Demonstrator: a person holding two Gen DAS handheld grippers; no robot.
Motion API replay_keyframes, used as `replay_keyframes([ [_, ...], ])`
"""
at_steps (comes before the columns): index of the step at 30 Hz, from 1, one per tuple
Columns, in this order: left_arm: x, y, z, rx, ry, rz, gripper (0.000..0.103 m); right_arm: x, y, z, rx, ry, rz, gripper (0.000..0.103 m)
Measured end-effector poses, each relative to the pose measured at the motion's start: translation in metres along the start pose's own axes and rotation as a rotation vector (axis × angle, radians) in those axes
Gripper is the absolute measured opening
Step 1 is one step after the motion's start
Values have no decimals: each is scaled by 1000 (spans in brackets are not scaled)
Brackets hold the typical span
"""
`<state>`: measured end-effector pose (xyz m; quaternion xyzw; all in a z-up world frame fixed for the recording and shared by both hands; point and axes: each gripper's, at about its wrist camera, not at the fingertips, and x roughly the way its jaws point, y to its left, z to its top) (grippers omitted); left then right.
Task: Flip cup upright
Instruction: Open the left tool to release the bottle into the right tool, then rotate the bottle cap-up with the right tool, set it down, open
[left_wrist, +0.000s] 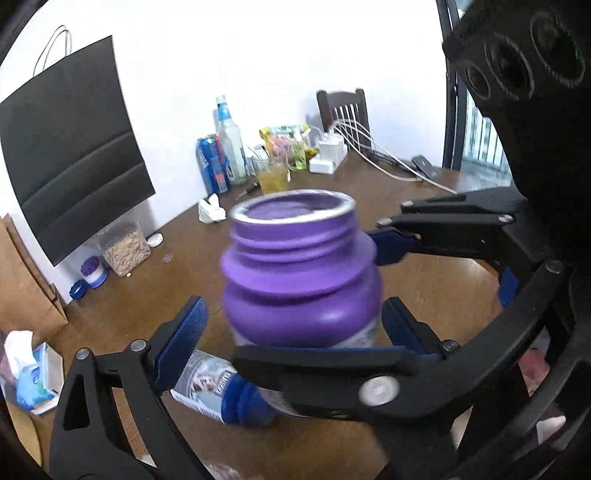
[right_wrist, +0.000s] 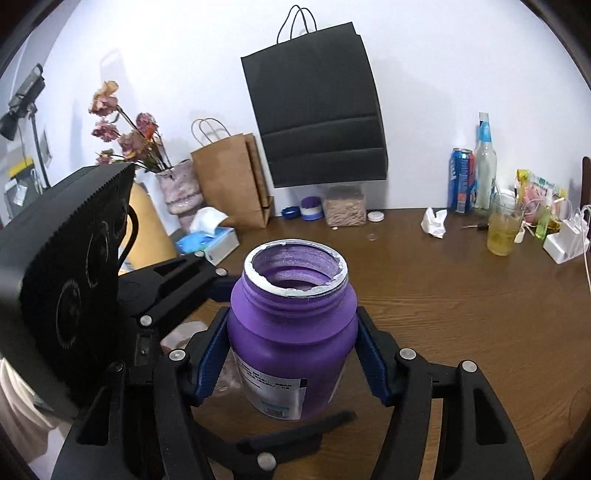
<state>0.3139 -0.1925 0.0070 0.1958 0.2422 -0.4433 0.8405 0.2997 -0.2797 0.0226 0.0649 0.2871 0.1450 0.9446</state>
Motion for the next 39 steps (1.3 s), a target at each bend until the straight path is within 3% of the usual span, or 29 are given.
replay_keyframes([
  [3,5,9,-5,-25,32,-9,93,8,-3,-3,17,15,16,68],
  [9,-14,4,-14,70,16,134,97,12,11,-3,-11,8,33,68],
  [15,-24,7,-28,47,21,197,98,16,23,-7,-22,23,73,68],
  [20,-50,-6,-25,110,-48,335,101,10,44,0,-66,-12,75,68],
  [26,-51,15,-37,-52,-11,271,102,13,52,-6,-62,10,88,68],
  [39,-42,-15,-83,-243,1,240,103,10,50,-55,-45,95,87,68],
])
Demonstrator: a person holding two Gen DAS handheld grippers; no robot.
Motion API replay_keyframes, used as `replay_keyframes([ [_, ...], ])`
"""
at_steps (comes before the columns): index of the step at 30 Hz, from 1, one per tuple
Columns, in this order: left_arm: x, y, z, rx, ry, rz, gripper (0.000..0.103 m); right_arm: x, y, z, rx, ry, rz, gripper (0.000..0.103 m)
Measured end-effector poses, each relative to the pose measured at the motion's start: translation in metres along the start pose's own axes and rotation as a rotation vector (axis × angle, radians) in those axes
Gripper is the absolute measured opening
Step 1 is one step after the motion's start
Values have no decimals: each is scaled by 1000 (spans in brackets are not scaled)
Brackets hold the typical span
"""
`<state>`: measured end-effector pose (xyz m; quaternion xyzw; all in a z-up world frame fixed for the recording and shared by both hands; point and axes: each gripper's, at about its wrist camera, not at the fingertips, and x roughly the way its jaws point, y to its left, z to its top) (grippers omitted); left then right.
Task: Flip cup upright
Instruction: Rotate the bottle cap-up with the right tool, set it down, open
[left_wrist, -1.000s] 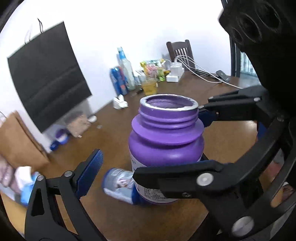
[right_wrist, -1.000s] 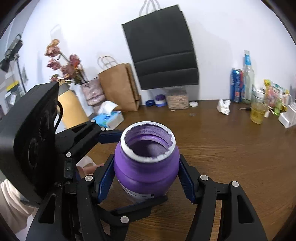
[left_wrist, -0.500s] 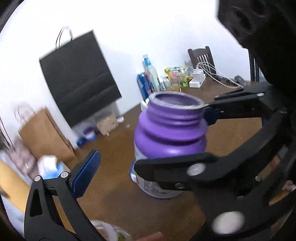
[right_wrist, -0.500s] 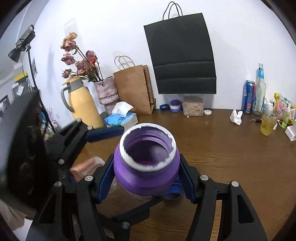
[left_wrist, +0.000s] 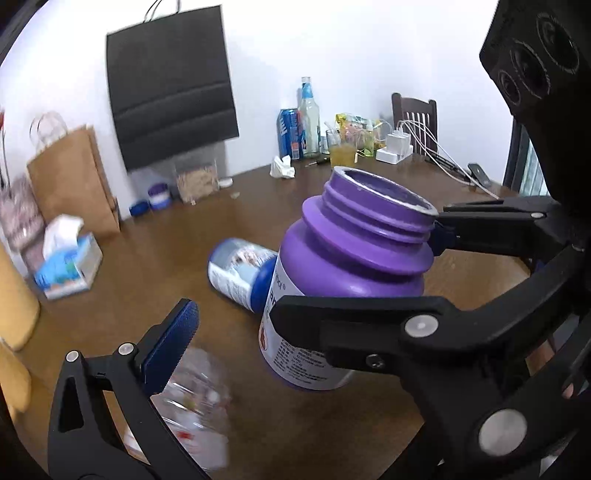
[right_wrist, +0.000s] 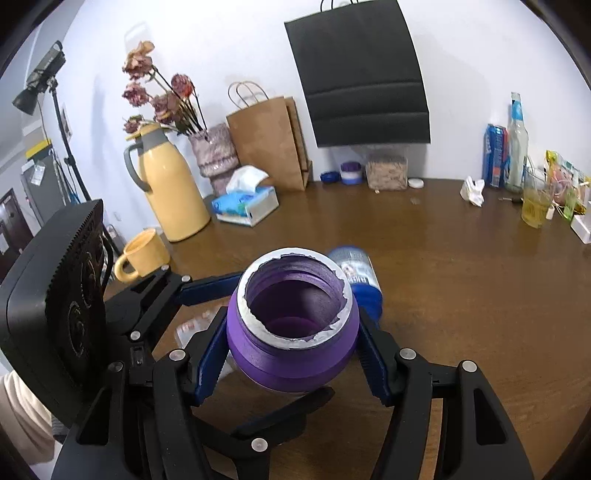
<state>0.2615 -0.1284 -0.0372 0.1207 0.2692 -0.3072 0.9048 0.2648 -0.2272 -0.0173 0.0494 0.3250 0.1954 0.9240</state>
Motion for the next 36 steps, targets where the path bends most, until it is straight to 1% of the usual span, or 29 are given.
replay_keyframes([
  [4,2,-2,-16,-55,11,-1,103,6,2,-12,-45,31,22,68],
  [10,8,7,-38,-149,89,15,102,26,14,-24,-107,81,16,68],
  [12,8,9,-44,-155,96,28,102,31,14,-27,-94,90,32,68],
  [14,5,6,-46,-143,98,47,97,34,10,-28,-53,95,62,68],
  [16,2,5,-49,-144,105,49,97,37,8,-29,-20,106,76,68],
  [21,-4,12,-56,-138,129,82,99,40,12,-29,-3,113,110,70],
  [23,-5,15,-60,-146,151,73,99,41,16,-30,-3,123,105,71],
  [26,-6,22,-64,-190,177,49,99,39,18,-30,8,133,122,71],
  [31,-14,23,-68,-224,179,35,98,33,26,-30,-11,134,106,72],
  [33,-17,22,-70,-230,195,52,98,32,31,-29,-31,133,87,72],
  [34,-20,23,-72,-234,195,63,99,32,37,-27,-59,131,64,71],
  [35,-25,24,-76,-240,193,80,99,32,44,-27,-90,137,48,67],
  [36,-29,26,-80,-246,199,100,99,33,50,-26,-119,144,31,67],
])
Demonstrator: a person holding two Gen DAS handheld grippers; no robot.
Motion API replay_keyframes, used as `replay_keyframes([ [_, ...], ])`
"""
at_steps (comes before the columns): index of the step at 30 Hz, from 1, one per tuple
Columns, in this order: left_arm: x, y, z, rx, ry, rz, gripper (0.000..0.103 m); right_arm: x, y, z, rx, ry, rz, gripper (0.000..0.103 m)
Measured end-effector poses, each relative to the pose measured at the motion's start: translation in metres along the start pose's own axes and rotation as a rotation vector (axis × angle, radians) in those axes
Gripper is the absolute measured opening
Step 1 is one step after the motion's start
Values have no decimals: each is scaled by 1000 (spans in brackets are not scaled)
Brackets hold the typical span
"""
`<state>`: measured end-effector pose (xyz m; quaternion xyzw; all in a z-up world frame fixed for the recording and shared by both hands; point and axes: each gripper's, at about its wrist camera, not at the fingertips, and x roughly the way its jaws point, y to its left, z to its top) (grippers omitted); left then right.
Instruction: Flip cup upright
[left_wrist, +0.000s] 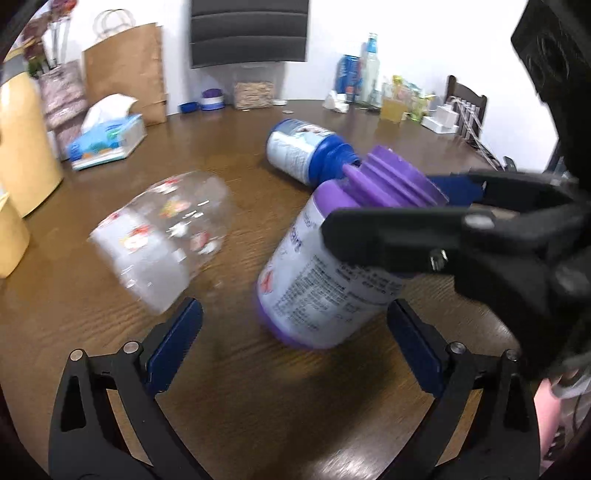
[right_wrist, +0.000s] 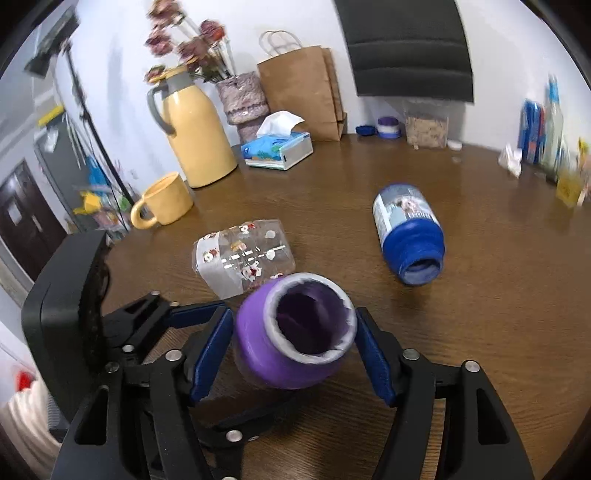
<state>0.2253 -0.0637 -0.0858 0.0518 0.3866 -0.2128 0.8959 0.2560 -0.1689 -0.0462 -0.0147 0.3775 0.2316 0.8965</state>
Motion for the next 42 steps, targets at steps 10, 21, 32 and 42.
replay_keyframes([
  [10,-22,16,-22,-70,-35,-10,79,17,39,1,-90,49,24,67],
  [21,-16,9,-20,-51,2,-53,42,-4,28,-5,-29,31,21,70],
  [32,-69,4,-23,-94,-99,3,54,-57,8,-25,4,-20,-32,77],
  [42,-158,-16,-41,-98,-210,184,89,-123,23,-58,48,-80,-94,77],
])
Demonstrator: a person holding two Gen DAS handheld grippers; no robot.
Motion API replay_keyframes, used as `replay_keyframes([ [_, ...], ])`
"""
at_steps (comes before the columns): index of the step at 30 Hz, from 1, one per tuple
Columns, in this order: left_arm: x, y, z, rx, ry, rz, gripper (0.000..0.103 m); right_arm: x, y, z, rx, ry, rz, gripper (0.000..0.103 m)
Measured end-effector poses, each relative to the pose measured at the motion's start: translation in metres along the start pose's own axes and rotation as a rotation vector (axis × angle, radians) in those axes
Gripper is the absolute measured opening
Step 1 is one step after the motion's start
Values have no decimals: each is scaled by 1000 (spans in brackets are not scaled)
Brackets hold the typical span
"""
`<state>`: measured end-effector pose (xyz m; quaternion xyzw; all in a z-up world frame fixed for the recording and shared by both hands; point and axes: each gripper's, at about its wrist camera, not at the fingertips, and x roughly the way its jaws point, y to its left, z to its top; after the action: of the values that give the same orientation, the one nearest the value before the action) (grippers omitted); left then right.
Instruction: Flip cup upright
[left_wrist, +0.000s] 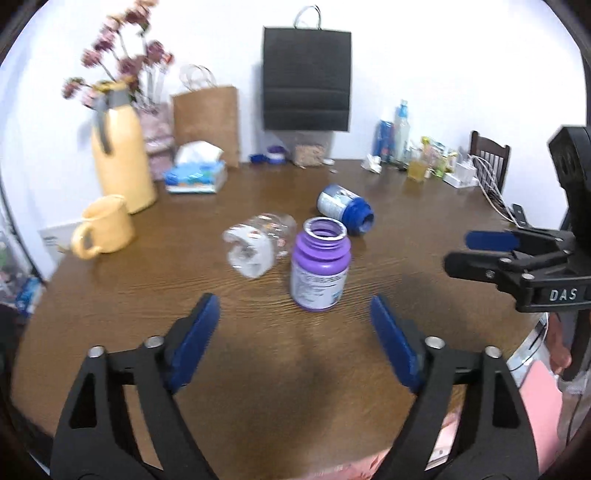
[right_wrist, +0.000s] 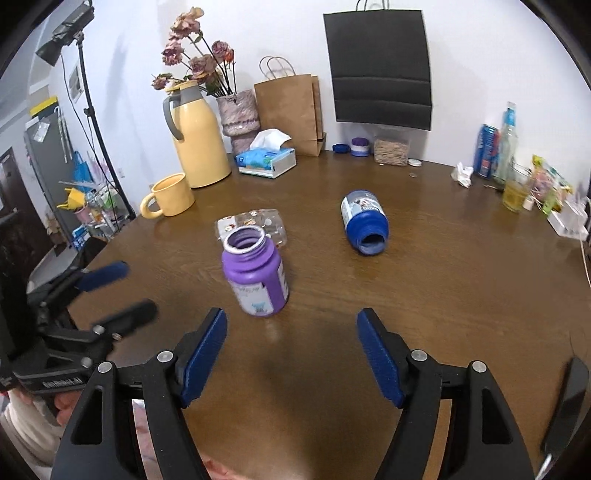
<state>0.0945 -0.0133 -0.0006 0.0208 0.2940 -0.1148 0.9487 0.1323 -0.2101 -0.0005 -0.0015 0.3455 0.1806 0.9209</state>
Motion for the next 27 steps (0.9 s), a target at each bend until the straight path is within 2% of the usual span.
replay_keyframes([
  [2,-19,1,-5,-10,-19,21,102,-14,3,-10,7,-15,-13,79],
  [4,-35,1,-11,-33,-12,45,103,-28,9,-23,3,-27,-26,87],
  [11,-88,-10,-49,-43,-40,103,103,-54,45,-77,-29,-20,-66,87],
  [14,-87,-11,-69,-95,25,78,103,-57,57,-96,-18,-31,-102,87],
  [17,-79,-14,-75,-88,67,81,103,-53,63,-108,-1,-15,-56,87],
  [21,-76,-13,-74,-107,79,81,103,-49,71,-111,-2,-15,-60,87],
  [25,-83,-10,-74,-123,46,102,103,-53,73,-110,15,-31,-44,87],
  [27,-81,-9,-75,-131,54,104,103,-55,73,-109,12,-42,-53,87],
])
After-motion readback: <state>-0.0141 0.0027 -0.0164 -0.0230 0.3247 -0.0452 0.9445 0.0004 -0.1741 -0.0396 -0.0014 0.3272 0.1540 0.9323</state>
